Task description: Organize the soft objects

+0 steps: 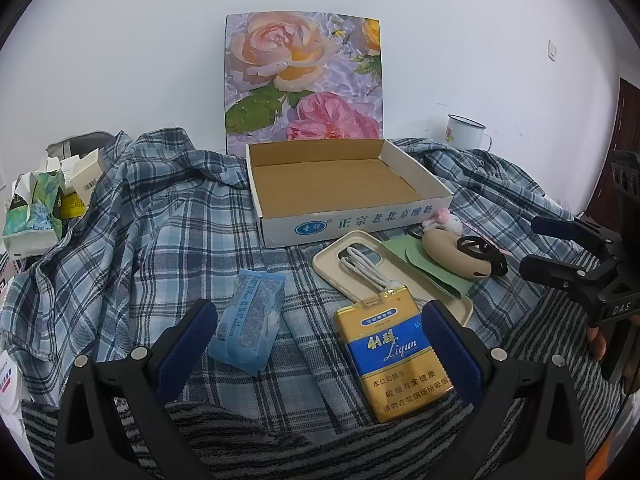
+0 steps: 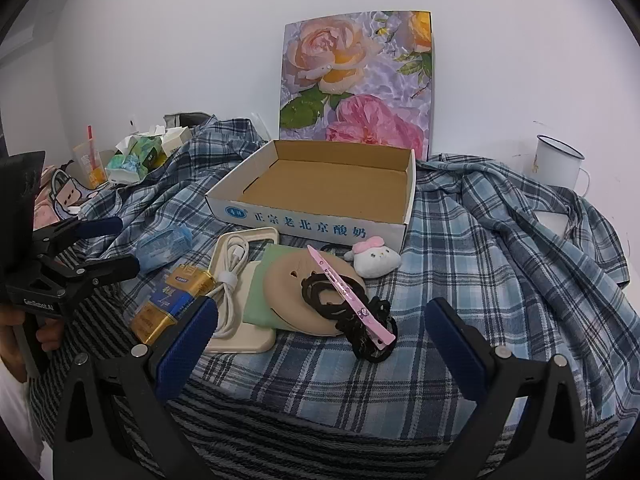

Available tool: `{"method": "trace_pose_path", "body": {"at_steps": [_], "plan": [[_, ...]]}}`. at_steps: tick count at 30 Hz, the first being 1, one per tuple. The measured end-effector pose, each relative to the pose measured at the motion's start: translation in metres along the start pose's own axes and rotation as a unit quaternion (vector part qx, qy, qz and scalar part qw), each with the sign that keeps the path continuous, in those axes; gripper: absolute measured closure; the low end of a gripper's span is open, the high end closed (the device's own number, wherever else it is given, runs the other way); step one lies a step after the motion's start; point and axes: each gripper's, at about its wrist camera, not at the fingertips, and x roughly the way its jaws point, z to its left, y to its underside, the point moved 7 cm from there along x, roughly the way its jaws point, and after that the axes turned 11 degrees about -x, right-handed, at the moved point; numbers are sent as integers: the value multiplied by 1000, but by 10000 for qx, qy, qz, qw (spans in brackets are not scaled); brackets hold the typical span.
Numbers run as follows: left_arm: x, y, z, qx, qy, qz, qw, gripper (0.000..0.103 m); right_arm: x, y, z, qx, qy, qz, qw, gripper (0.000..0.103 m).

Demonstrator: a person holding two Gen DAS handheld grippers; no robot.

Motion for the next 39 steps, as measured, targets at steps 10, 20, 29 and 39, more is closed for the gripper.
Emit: {"method": "trace_pose_path", "body": {"at_steps": [10,20,29,39], "plan": [[-3,-1,-2,37,5,-70,10000,0,3,0,-2,38,-27,18,10000,0],[-27,-6,-17,196,189,-354,9990,0,0,-1,-2,78,-32,-27,10000,0],[3,17,-34,-307,688,864,9934,6,-4,-2,-3,157,-82,-125,9998,0],[28,37,-36,-270,658,1466,9866,36,-5,-2,-4,238,-131,-138,9995,0]]}}
